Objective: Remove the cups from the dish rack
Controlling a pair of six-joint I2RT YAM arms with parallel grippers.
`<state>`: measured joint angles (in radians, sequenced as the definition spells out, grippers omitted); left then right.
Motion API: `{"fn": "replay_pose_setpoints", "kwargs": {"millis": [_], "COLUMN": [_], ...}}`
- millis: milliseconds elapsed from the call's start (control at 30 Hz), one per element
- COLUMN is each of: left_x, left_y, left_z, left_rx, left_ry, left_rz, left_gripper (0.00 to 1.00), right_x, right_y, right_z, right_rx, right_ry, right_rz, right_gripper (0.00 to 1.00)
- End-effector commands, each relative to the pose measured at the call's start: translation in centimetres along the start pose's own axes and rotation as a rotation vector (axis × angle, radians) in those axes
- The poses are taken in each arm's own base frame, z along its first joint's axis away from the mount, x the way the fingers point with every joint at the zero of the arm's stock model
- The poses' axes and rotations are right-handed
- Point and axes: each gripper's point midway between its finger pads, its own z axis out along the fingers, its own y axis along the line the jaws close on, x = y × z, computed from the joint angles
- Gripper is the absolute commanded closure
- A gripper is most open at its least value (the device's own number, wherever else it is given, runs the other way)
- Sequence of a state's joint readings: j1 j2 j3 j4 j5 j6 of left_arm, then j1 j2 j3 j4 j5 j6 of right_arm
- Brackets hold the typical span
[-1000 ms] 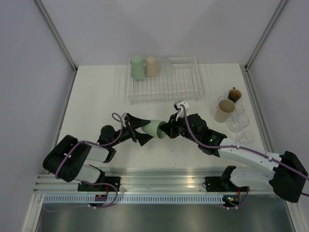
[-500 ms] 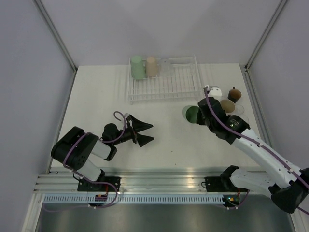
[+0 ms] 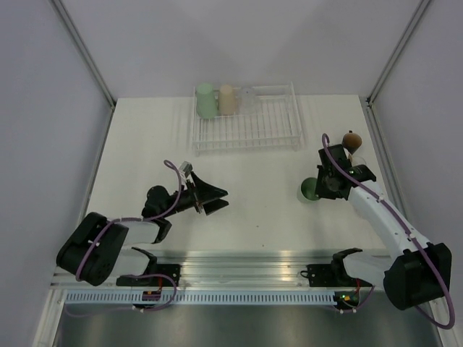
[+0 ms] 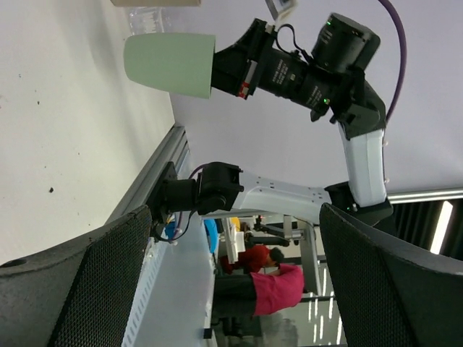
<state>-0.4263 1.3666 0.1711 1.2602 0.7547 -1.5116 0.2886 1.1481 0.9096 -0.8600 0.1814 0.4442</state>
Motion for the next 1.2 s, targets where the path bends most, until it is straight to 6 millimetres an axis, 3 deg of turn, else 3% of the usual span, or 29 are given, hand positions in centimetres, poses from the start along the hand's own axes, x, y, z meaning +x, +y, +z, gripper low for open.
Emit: {"fn": "replay_pose_setpoints", "kwargs": {"millis": [0,233,500,833,900,967,1100,1167], "left_x": [0.4,0.5,-0.1,-0.2,-0.2,-0.2,-0.3,-0.3], "left_y": [0.4,-0.2,-1.2,-1.3,-1.4,-1.4,-1.3,-1.1], "left_z": [-0.4,-1.2,-2.4,-2.5,-2.5,-2.5,-2.5,-2.5], "left_rx": [-0.028,-0.110,-0.162,-0.171,-0.169,-0.169,-0.174,-0.178], "left_ry": [0.017,0.017,-0.057,-0.064,-0.065,-0.065,-0.067,-0.068], "left_rz": [0.134,0.266,0.362,0.364,0.365,0.365,0.361,0.357], "left_gripper": [0.00,0.00,0.00,0.00,0.00,0.00,0.00,0.00], "right_x": [-0.3,-0.8,-2.2,-1.6,-1.5,-1.5,-1.6,-1.8], "right_y": [-1.3,-3.8,-8.0,-9.7,-9.9,-9.9,-9.9,-9.7], "right_z": [0.8,3.0,2.9,3.1,3.1,3.1,2.9,2.7], "right_rx": [0.040,0.116,0.231,0.239,0.232,0.223,0.206,0.185], "right_ry": [-0.003,0.011,-0.045,-0.042,-0.040,-0.037,-0.041,-0.051], "right_rz": [0.056,0.168,0.301,0.388,0.402,0.407,0.421,0.424], "right_gripper": [0.99,0.99,0.99,0.98,0.88,0.84,0.62,0.61]}}
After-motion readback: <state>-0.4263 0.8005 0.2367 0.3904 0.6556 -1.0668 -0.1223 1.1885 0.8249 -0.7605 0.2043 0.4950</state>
